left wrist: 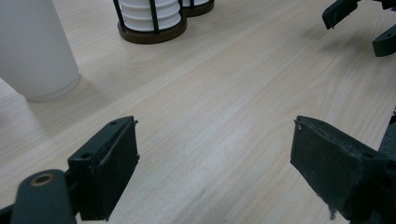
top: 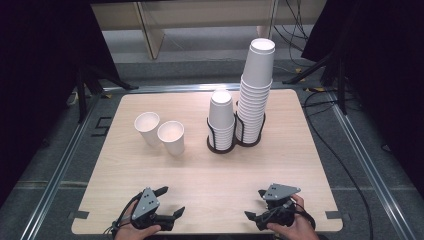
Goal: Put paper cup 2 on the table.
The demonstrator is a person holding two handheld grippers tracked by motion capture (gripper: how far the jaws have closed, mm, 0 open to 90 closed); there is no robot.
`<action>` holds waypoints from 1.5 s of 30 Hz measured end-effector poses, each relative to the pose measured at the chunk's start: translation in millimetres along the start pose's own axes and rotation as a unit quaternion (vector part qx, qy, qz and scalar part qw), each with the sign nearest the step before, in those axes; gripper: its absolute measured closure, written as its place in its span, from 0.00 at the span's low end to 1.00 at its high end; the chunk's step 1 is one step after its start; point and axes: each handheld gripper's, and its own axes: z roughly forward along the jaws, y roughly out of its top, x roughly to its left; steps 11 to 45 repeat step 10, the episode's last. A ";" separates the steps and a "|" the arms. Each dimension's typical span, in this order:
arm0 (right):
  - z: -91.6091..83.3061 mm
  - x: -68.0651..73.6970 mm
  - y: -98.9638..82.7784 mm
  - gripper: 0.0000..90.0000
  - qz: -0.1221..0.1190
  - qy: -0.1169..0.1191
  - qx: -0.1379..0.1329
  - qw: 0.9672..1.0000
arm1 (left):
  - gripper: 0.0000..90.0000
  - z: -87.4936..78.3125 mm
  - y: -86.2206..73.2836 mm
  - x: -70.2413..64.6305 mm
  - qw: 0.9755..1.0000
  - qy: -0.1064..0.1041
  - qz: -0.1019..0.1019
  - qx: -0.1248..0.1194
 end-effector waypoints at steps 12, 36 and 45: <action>0.0 -1.3 -0.2 0.18 0.004 -0.003 0.001 1.000 | 0.16 0.1 0.2 1.2 1.000 0.002 -0.001 0.003; 0.0 -1.3 -0.2 0.18 0.004 -0.003 0.001 1.000 | 0.16 0.1 0.2 1.2 1.000 0.002 -0.001 0.003; 0.0 -1.3 -0.2 0.18 0.004 -0.003 0.001 1.000 | 0.16 0.1 0.2 1.2 1.000 0.002 -0.001 0.003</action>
